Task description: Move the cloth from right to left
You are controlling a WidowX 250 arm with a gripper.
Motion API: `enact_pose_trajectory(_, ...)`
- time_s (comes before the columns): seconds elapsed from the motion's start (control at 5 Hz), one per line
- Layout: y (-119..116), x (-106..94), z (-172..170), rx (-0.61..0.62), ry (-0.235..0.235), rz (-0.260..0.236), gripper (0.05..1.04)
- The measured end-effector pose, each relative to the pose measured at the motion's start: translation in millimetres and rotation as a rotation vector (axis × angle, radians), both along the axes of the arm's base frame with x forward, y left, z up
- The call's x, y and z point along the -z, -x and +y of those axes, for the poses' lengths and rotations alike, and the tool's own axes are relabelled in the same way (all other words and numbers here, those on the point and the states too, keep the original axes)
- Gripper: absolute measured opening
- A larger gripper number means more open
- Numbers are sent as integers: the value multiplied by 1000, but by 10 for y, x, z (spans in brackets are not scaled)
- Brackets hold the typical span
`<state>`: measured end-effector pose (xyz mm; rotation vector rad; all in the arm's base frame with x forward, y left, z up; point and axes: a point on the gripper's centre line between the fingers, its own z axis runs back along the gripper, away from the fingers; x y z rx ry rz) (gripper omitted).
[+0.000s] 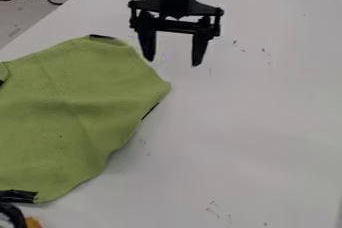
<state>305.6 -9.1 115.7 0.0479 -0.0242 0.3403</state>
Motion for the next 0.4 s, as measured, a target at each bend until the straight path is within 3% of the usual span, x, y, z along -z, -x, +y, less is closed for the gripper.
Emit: enact_pose_trajectory(0.4,-66,54,-241,26,5,23,998)
